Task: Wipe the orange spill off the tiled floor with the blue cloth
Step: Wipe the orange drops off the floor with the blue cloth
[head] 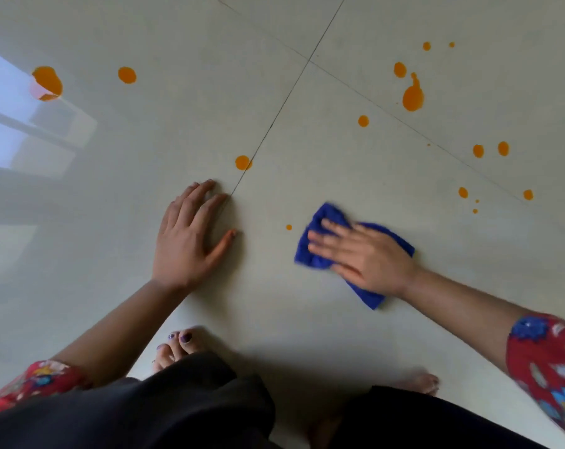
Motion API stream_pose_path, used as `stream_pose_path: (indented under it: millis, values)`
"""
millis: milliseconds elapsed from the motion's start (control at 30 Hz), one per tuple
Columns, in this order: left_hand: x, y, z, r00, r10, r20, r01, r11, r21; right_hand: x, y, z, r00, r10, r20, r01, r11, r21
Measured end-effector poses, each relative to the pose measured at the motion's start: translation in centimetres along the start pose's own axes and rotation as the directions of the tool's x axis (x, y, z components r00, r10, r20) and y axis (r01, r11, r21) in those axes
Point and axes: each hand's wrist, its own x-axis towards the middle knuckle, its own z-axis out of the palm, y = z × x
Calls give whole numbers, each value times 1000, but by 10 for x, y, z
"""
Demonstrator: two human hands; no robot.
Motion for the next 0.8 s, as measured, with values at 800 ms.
stream_pose_path:
  millis: [800]
  values:
    - [23, -40, -8, 963, -206, -176, 221, 973, 69, 154, -35, 5, 887, 374, -271, -367, 927, 80]
